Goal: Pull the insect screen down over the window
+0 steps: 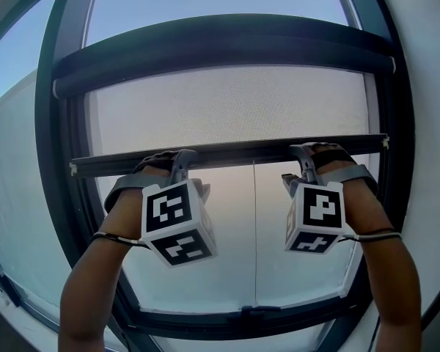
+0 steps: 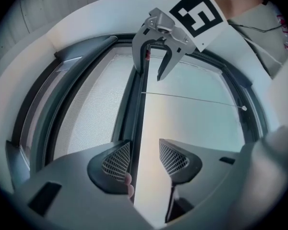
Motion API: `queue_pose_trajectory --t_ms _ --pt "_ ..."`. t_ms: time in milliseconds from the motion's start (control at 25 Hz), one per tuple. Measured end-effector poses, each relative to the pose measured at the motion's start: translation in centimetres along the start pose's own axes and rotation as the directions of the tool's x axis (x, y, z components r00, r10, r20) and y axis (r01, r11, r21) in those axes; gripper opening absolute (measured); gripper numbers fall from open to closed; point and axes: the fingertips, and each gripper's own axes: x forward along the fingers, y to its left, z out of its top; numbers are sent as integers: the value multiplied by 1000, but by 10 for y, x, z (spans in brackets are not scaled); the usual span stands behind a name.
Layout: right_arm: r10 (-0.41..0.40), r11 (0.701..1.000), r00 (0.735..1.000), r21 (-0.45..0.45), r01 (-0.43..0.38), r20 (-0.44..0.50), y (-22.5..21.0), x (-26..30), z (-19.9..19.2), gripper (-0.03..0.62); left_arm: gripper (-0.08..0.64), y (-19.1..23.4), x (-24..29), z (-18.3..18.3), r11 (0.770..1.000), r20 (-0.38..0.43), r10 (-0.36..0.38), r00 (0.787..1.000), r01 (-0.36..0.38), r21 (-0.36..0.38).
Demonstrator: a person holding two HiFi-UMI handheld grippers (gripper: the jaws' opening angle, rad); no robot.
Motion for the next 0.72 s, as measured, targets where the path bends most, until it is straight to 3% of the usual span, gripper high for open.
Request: queue_pose_trajectory --t_ms 440,720 --pt "23 992 999 121 -26 26 39 -14 2 190 193 -42 -7 0 999 24 -32 999 33 -28" --pt "87 978 994 187 -97 60 71 -20 2 190 193 -77 -7 -1 995 38 -100 994 101 -18"
